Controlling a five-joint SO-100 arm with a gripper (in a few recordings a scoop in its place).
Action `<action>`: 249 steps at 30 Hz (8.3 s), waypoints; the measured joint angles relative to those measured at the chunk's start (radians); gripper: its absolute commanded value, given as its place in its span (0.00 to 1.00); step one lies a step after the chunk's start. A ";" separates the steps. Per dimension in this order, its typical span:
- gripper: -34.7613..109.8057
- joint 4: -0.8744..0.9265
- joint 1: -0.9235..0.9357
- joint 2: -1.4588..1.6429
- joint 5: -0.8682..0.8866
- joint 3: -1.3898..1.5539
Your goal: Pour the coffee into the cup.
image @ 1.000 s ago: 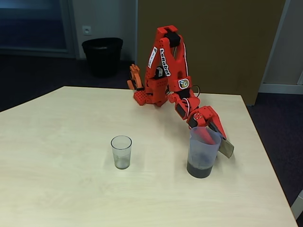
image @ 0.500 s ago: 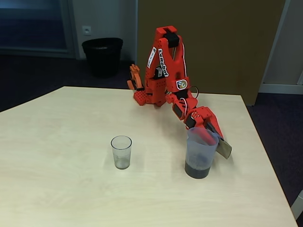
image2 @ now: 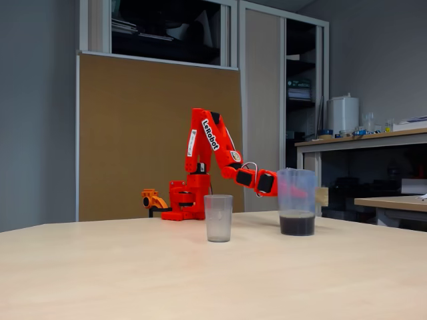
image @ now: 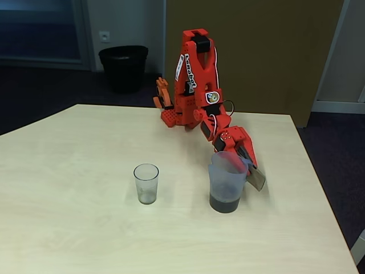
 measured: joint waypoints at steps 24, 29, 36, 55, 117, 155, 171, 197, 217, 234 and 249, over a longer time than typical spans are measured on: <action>0.24 0.218 0.101 0.350 0.058 0.133; 0.24 0.264 0.121 0.377 0.075 0.133; 0.24 0.367 0.144 0.443 0.107 0.123; 0.24 0.634 0.158 0.558 0.176 0.003; 0.24 0.511 0.348 0.525 0.727 -0.063; 0.24 0.472 0.365 0.479 0.815 -0.123; 0.24 0.460 0.345 0.499 0.819 -0.091; 0.24 0.442 0.345 0.532 0.948 -0.054; 0.24 0.423 0.377 0.532 0.985 -0.054; 0.24 0.388 0.403 0.532 1.114 -0.055; 0.24 0.388 0.403 0.522 1.155 -0.064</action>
